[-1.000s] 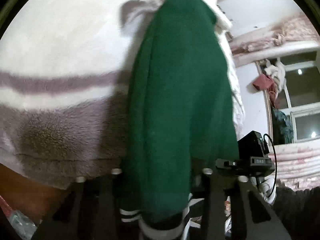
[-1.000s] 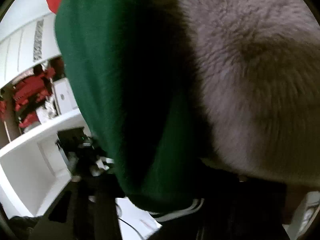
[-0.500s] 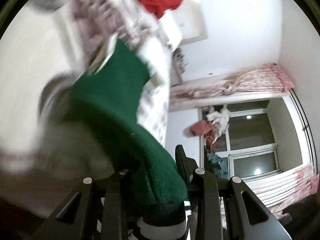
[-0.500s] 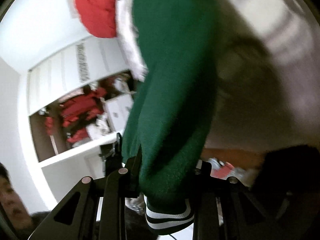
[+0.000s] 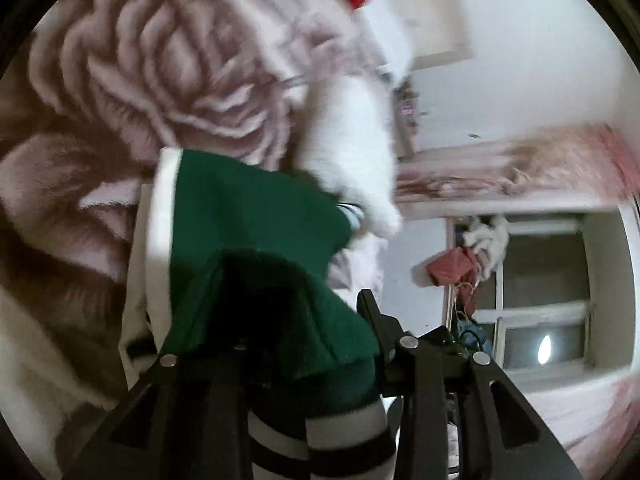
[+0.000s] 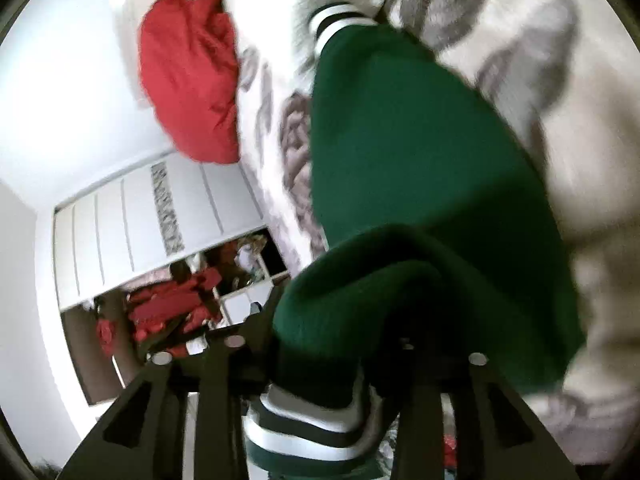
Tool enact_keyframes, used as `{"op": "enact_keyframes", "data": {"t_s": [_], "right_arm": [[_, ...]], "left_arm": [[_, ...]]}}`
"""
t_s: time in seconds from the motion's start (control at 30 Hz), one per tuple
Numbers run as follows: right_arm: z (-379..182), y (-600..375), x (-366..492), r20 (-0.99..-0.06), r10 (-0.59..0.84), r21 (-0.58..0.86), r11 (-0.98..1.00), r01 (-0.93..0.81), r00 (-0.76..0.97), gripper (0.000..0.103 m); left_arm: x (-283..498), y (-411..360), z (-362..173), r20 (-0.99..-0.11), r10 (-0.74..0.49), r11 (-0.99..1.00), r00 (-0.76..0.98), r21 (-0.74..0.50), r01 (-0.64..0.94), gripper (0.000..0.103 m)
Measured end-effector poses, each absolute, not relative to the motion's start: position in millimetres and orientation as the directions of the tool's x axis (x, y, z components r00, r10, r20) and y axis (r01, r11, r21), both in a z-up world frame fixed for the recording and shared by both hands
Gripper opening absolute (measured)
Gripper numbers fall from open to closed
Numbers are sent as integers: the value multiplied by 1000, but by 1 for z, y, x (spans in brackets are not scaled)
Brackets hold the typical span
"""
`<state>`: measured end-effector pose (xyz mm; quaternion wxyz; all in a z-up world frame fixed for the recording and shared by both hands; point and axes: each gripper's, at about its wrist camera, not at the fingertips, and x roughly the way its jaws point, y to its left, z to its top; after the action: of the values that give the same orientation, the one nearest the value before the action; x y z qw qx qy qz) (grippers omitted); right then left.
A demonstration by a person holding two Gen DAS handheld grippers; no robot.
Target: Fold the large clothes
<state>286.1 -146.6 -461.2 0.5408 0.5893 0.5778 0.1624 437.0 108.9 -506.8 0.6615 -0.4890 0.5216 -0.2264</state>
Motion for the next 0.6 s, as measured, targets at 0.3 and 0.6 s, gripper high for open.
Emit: {"op": "enact_keyframes", "data": {"t_s": [0.3, 0.6], "right_arm": [[-501, -153, 335, -349, 867, 816, 95, 570, 355, 77], [-460, -186, 321, -214, 815, 911, -33, 412, 538, 85]], "left_arm": [[434, 137, -520, -218, -890, 56, 400, -924, -379, 59], [423, 146, -485, -232, -840, 61, 491, -938, -340, 70]]}}
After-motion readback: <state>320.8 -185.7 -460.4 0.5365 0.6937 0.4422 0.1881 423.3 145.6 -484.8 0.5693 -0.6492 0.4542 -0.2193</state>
